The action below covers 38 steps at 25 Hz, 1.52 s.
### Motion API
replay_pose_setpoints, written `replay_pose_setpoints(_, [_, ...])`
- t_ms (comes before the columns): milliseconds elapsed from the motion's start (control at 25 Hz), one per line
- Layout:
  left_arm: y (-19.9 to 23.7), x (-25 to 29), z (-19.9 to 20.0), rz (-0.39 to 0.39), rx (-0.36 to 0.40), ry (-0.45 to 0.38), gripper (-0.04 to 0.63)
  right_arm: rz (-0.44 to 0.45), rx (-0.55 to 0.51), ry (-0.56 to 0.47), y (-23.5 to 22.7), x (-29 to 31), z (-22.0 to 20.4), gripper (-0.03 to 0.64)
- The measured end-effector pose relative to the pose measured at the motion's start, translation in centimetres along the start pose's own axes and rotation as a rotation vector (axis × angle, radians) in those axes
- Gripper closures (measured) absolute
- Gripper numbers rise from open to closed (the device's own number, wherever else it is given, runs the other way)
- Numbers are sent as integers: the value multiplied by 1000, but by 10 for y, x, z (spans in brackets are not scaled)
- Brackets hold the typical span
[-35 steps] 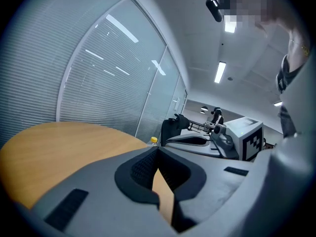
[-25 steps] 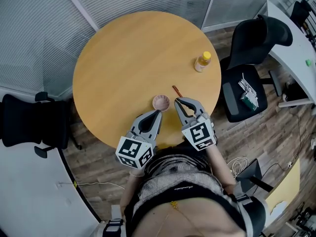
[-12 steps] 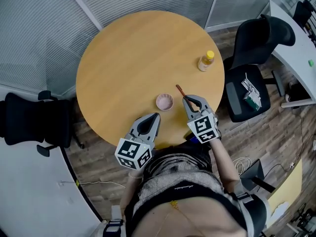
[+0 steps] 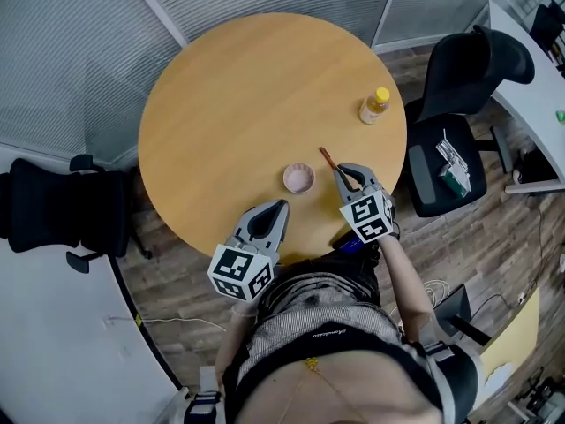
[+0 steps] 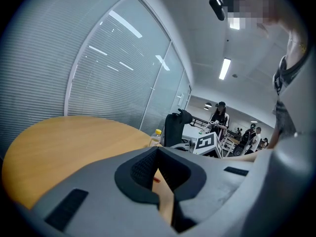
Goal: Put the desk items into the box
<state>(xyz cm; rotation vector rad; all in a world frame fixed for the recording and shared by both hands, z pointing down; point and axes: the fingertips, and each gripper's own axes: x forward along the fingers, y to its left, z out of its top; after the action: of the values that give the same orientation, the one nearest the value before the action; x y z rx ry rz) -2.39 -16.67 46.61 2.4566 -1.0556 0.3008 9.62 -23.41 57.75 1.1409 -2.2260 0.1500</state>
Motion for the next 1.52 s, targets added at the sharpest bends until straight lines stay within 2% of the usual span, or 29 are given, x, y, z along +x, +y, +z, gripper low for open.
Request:
replay_pose_setpoints(440, [15,-7,-7,51,-45,2,577,36,16,95,-5,27,-36,594])
replay_pose_setpoints(640, [22,-12,-10,73,-63,0,577,48,71,118,-4,37,-52,592])
replay_pose_setpoints(920, [23,-13,-18,89,-80,13,577,72,80,189,0,50,-81,592])
replay_pose_setpoints(1280, [24,-17,-30,107,-99,40,577,83,141,217,4,63,-110,591])
replay_pose_setpoints(1520, [25,-23,-33,112,-103,45,577,62,130,240,5,68,-120,586])
